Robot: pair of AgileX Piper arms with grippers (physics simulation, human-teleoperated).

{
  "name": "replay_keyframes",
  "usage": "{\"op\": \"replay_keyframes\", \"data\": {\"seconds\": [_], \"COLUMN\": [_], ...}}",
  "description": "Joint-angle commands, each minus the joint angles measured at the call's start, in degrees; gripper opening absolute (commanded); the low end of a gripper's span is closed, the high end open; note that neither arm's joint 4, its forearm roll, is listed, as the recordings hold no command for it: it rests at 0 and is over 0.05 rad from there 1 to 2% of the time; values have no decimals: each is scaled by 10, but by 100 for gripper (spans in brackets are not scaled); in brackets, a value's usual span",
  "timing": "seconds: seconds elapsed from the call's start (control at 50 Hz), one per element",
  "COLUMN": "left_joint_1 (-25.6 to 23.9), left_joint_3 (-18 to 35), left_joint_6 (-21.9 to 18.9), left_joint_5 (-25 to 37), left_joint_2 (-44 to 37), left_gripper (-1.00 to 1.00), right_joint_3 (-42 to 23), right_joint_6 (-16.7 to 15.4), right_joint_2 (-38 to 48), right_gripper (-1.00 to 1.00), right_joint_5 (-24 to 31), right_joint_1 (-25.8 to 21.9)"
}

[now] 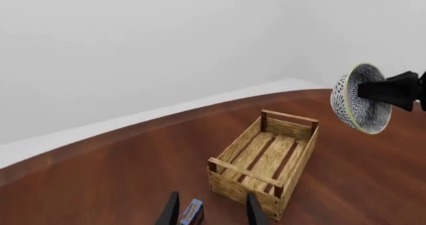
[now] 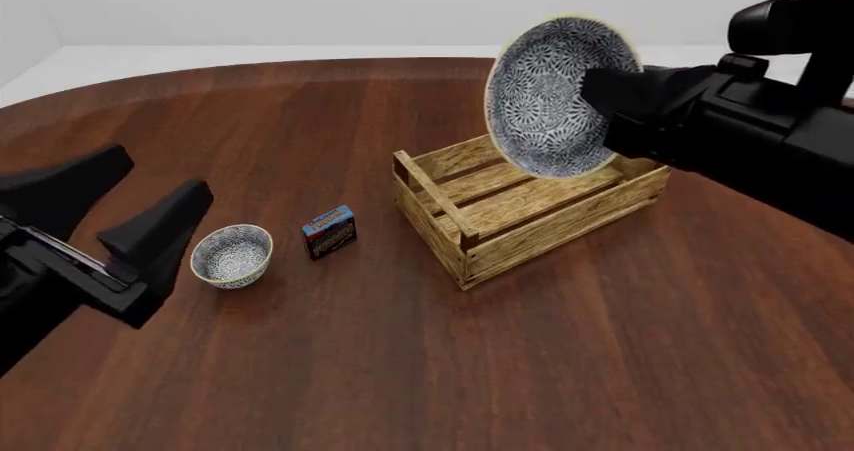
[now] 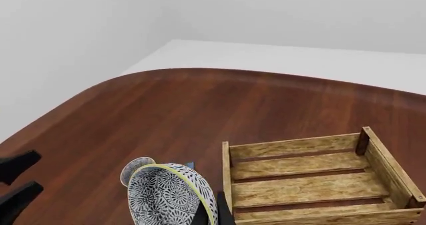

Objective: Stack the right bowl on the left bowl and place them in the tray.

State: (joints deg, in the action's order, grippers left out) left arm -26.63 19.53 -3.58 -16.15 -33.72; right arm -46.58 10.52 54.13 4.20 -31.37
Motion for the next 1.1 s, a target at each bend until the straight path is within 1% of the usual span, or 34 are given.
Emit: {"op": "replay_keyframes", "data": {"seconds": [0.02, 0.1, 0.16, 0.24, 0.28, 0.36, 0.5, 0.56, 0.82, 1.1], "left_joint_1": [-52, -69, -71, -83, -95, -104, -131, -130, -164, -193], "left_joint_3": [42, 62, 73, 88, 97, 109, 136, 141, 178, 207], "left_joint_6": [-4, 1, -11, -15, -12, -13, 0, -1, 19, 24], "left_joint_5": [-24, -27, -33, -33, -31, -34, -38, -41, -46, -43], "left_joint_2": [-69, -97, -111, -125, -131, -145, -181, -188, -237, -269], "left_gripper": [100, 100, 100, 100, 100, 100, 100, 100, 100, 100], "right_joint_3": [-3, -3, -3, -2, -2, -1, -1, -1, -3, -3], "right_joint_6": [1, 2, 2, 2, 2, 2, 4, 4, 5, 5], "right_joint_2": [5, 4, 3, 4, 5, 6, 10, 13, 31, 43], "right_gripper": [-100, -100, -100, -100, -100, -100, -100, -100, -100, -100], "right_joint_5": [-4, -4, -3, -4, -4, -5, -8, -9, -16, -21], "right_joint_1": [2, 1, 1, 0, 0, -2, -2, -3, -1, 0]}}
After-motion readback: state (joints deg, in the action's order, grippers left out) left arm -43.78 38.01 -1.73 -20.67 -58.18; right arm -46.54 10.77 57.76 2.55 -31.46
